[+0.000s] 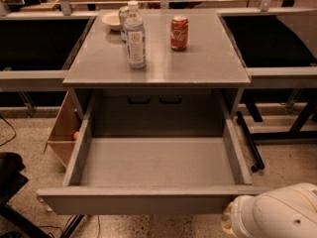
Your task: Close top drawer
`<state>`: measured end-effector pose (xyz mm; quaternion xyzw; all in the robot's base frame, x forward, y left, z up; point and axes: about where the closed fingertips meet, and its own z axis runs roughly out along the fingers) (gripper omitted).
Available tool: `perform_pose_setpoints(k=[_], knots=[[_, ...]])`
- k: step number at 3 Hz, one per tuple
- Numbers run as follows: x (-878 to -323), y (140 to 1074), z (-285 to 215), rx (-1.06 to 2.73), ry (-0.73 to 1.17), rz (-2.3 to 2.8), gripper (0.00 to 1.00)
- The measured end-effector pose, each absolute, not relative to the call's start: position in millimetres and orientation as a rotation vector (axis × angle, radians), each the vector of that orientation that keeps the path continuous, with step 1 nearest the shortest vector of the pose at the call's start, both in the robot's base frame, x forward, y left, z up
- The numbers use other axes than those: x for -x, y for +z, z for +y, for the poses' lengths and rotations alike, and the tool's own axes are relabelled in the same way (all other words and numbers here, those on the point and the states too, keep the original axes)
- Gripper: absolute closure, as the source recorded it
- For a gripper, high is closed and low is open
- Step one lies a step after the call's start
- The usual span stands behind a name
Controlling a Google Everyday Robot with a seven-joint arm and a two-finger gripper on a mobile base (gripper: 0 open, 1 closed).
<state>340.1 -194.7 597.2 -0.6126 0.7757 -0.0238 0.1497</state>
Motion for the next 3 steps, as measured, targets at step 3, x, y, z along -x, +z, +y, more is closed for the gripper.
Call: perform_pose_setpoints(k=[3], knots=[[-423.5,619.5,-163.7,1.788,-0.119,2.085,1.0]])
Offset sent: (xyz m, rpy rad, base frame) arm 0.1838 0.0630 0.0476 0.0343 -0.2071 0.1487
